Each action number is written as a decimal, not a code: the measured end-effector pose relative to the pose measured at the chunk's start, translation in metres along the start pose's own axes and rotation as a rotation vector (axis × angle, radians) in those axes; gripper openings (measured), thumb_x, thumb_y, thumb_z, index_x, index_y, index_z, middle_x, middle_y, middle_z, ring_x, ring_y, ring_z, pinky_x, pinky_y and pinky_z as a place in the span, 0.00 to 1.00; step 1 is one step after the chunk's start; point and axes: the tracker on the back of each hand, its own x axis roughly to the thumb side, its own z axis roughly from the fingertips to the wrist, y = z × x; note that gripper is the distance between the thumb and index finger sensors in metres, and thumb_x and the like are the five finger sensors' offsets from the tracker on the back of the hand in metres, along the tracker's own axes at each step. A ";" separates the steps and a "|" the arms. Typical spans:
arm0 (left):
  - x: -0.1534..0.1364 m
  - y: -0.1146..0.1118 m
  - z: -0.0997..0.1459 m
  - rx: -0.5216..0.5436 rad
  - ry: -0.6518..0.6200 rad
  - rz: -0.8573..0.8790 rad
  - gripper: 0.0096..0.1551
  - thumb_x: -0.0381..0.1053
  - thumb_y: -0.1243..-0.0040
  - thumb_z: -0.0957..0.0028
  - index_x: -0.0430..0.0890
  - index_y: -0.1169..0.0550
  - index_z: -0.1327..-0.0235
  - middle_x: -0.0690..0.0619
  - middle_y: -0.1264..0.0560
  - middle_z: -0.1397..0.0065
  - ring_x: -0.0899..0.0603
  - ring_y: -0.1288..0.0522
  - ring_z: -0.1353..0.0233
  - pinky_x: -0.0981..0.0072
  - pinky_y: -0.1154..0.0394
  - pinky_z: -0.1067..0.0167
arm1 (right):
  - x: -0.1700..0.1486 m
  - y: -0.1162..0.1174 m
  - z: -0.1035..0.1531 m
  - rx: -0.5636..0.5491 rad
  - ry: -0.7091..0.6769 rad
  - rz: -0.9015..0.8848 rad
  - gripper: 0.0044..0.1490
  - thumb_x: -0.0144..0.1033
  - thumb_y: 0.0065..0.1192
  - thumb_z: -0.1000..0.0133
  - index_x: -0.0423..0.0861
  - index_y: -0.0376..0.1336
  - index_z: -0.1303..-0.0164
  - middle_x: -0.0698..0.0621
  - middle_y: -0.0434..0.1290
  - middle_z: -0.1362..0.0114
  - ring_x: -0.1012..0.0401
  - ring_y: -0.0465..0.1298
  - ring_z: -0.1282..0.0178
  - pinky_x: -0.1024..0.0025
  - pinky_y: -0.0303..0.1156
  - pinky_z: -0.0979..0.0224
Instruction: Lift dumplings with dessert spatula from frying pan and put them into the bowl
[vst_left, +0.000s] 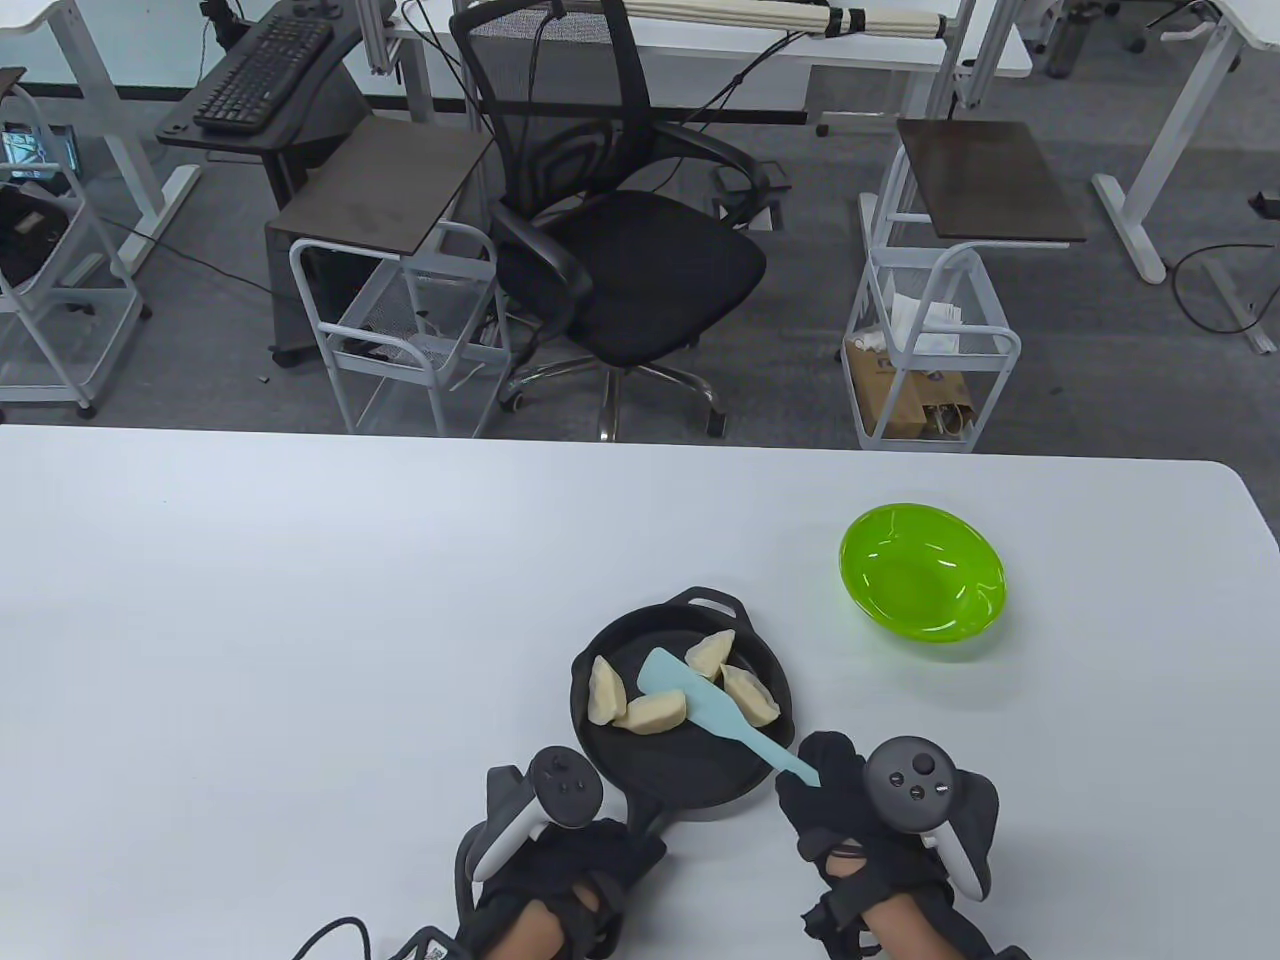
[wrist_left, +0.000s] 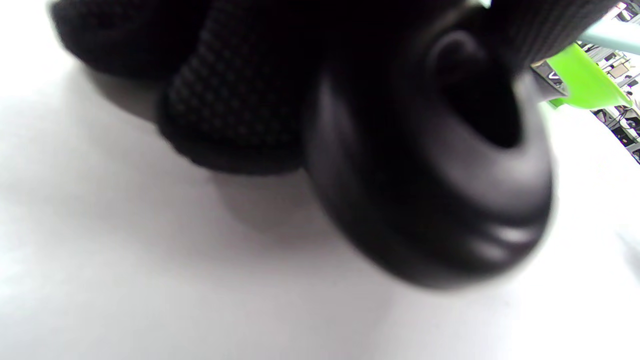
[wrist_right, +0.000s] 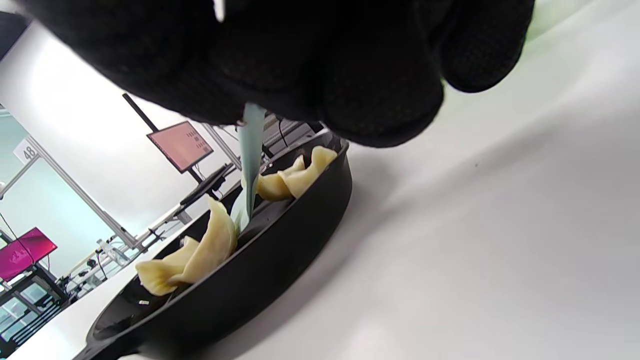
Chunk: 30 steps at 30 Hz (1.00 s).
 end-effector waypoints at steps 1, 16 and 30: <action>0.000 0.000 0.000 -0.002 -0.001 -0.001 0.36 0.77 0.45 0.53 0.52 0.17 0.48 0.57 0.08 0.69 0.47 0.13 0.70 0.50 0.19 0.62 | 0.001 -0.001 0.000 -0.013 -0.005 0.020 0.36 0.44 0.73 0.41 0.34 0.61 0.35 0.48 0.79 0.55 0.48 0.80 0.59 0.37 0.66 0.30; -0.003 0.000 0.000 -0.058 -0.012 0.003 0.37 0.77 0.46 0.53 0.53 0.19 0.45 0.56 0.08 0.67 0.47 0.13 0.68 0.50 0.20 0.60 | 0.012 -0.025 0.013 -0.171 -0.130 0.182 0.32 0.41 0.73 0.42 0.38 0.63 0.33 0.47 0.79 0.52 0.46 0.79 0.52 0.34 0.62 0.26; -0.005 0.000 -0.001 -0.073 -0.016 0.003 0.37 0.77 0.46 0.53 0.53 0.19 0.44 0.57 0.08 0.67 0.47 0.13 0.68 0.50 0.20 0.60 | 0.010 -0.030 0.012 -0.282 -0.274 0.215 0.29 0.37 0.75 0.44 0.49 0.68 0.32 0.46 0.79 0.41 0.42 0.76 0.38 0.30 0.57 0.23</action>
